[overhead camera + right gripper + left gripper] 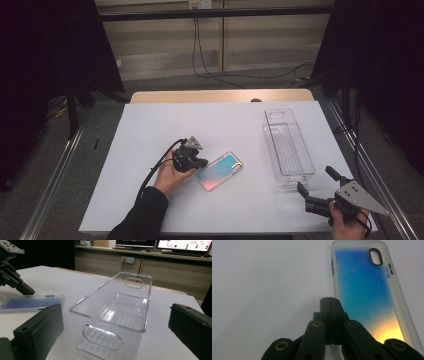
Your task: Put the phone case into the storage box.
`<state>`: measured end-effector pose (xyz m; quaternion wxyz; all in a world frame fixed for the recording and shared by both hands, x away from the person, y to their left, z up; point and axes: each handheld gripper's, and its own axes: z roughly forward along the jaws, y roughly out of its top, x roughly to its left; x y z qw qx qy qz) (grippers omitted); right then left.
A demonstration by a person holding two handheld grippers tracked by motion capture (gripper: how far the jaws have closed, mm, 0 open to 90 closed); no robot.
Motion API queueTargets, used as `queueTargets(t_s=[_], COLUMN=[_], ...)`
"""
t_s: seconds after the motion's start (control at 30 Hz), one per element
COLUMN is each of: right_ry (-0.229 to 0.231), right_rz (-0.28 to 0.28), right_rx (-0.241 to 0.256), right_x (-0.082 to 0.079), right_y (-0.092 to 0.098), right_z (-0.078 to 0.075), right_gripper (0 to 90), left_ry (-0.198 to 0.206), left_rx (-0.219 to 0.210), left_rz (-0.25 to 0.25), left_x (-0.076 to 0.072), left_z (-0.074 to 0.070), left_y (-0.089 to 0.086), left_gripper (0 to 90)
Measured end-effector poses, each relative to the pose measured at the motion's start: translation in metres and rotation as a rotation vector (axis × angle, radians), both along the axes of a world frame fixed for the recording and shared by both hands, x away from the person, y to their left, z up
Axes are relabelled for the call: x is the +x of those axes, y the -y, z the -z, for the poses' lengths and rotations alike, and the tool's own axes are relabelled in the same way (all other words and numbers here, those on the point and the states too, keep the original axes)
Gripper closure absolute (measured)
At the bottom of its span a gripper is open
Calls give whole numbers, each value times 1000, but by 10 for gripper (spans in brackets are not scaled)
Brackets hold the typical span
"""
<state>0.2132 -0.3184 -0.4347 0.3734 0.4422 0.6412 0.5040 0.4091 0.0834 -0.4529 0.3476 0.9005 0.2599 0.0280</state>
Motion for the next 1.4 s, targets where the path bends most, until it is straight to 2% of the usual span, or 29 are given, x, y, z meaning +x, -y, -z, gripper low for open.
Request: queueTargets(t_s=[0.07, 0.13, 0.33, 0.63, 0.67, 0.77, 0.87, 1.03, 1.07, 1.1, 1.2, 1.4], right_ry=[0, 0, 1, 1, 0, 0, 1, 1, 1, 1, 1, 1], right_rz=[0, 0, 0, 1, 0, 0, 2, 1, 1, 2, 2, 0], right_rx=[0, -1, -1, -5, -4, -5, -6, -10, -10, -10, -9, -10], right_x=[0, 0, 0, 0, 0, 0, 0, 0, 0, 0, 0, 0], right_y=[0, 0, 0, 0, 0, 0, 0, 0, 0, 0, 0, 0], right_z=[0, 0, 0, 0, 0, 0, 0, 0, 0, 0, 0, 0], right_gripper=[0, 0, 0, 0, 0, 0, 0, 0, 0, 0, 0, 0], left_ry=[7, 0, -17, -24, -25, -32, -28, -32, -24, -24, -44, -42], left_rx=[22, 6, -2, 14, 2, 2, 20, 22, 37, 22, -4, -12], left_rz=[20, 1, 11, 42, 32, 32, 42, 32, 45, 31, 28, 22], left_x=[0, -1, -5, -14, -16, -19, -20, -24, -25, -26, -27, -30], left_z=[-1, -1, -1, -3, -3, -3, -4, -5, -6, -5, -4, -3], left_y=[-1, 0, -2, -6, -6, -7, -7, -6, -7, -7, -11, -13], left_gripper=[900, 900, 900, 900, 900, 900, 900, 900, 900, 900, 900, 900])
